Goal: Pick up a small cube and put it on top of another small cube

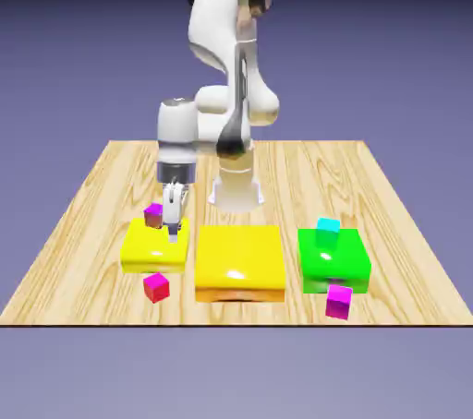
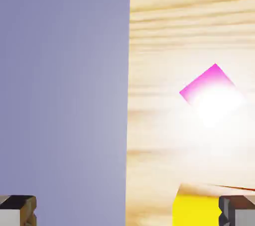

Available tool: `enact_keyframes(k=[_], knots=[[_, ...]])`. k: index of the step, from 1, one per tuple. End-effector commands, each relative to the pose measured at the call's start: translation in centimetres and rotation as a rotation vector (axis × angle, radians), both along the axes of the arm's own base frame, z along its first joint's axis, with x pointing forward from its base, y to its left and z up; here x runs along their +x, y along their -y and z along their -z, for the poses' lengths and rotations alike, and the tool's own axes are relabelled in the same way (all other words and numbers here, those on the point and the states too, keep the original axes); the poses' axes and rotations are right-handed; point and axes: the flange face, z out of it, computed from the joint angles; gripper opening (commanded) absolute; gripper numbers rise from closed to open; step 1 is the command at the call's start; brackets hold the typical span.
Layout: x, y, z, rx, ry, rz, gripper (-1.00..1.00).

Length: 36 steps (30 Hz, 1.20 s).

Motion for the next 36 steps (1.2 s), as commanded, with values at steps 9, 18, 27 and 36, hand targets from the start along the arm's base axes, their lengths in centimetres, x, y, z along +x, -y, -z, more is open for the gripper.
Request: enact_keyframes(k=[9, 18, 27, 36], knots=[[-0.6, 4.1, 6.3, 0.146, -0.133, 0.498, 0.00], [-0.9, 5.7, 14.1, 0.194, -0.193, 0.718, 0.00], [-1.2, 5.8, 9.8, 0.194, -0.193, 0.718, -1.00], [1.9, -9.8, 2.1, 0.229, -0.205, 0.311, -1.00]])
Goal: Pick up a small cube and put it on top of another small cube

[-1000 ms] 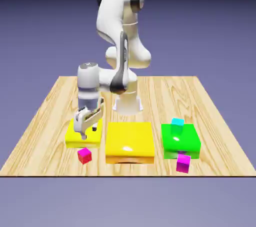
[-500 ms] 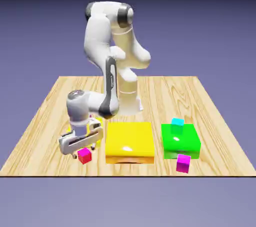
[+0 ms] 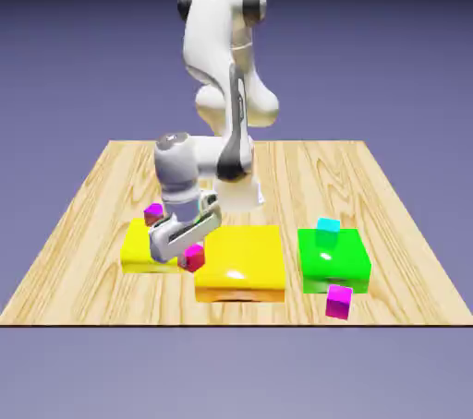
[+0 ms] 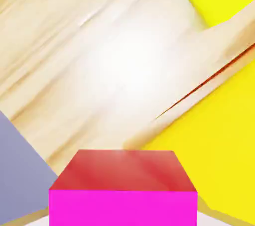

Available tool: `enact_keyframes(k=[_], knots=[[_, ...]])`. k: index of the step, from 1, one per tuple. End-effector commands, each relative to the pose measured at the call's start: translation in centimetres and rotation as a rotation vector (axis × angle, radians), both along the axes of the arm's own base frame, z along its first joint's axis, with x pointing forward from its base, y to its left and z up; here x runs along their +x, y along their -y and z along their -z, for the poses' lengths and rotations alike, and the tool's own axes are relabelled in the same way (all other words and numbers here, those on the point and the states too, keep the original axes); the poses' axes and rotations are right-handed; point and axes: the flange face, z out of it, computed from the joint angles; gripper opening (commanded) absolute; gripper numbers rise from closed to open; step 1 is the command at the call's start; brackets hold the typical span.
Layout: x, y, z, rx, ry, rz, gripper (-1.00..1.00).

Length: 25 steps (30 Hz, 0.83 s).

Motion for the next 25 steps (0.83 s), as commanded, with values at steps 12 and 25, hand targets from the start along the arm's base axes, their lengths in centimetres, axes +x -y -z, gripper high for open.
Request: enact_keyframes(k=[12, 25], knots=[[-8.8, -23.2, -7.8, -0.060, 0.006, -0.681, -1.00], [-10.6, -25.7, -3.5, -0.089, -0.002, -0.763, 1.00]])
